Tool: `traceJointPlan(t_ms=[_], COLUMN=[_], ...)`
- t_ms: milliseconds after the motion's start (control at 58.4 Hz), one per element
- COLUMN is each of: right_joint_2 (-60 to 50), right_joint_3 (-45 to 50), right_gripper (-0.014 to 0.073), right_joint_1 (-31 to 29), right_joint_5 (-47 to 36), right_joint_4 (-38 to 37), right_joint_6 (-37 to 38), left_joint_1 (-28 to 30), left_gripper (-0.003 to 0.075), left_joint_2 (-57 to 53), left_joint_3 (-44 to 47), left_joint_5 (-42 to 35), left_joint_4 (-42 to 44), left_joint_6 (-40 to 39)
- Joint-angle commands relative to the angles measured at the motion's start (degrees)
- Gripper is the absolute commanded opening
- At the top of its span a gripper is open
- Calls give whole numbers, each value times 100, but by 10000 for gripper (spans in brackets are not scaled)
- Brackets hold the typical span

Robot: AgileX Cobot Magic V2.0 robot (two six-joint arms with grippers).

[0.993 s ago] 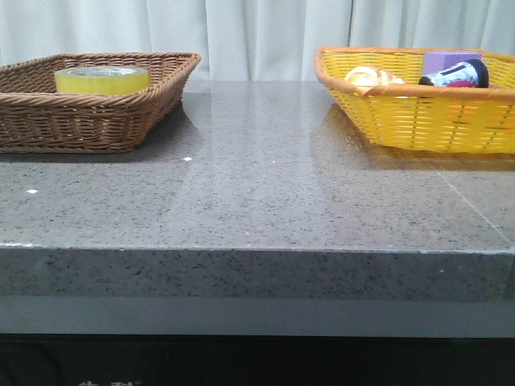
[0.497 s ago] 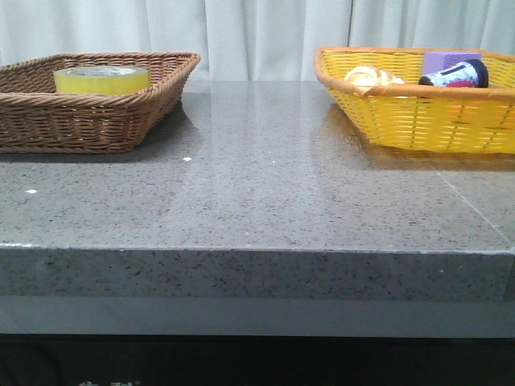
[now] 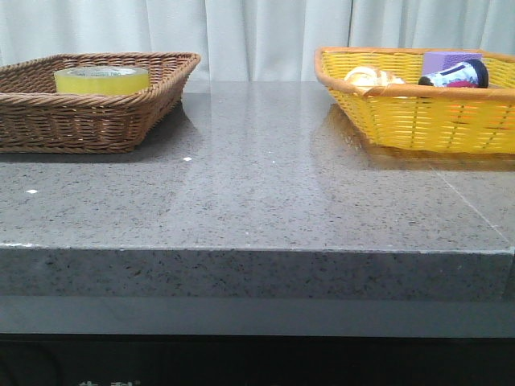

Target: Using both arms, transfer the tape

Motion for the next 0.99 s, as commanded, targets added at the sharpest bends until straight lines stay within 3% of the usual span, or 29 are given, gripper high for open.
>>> traceJointPlan(t_ms=[0, 206, 754, 976], right_joint_2=[-267, -524, -514, -519], right_joint_3=[255, 816, 811, 811], right_gripper=[-69, -69, -69, -69], right_joint_1=[-42, 23, 58, 58], right_joint_5=[-715, -1073, -1073, -1443], right_joint_4=[38, 92, 110, -334], right_joint_6=[-5, -5, 4, 747], left_joint_1=[17, 17, 17, 17], left_gripper=[-20, -20, -20, -20], left_joint_2=[-111, -100, -103, -103], left_joint_3=[215, 215, 215, 215], left_joint_5=[-478, -478, -467, -467], left_joint_4=[-4, -4, -4, -4], left_joint_6=[-44, -44, -44, -44])
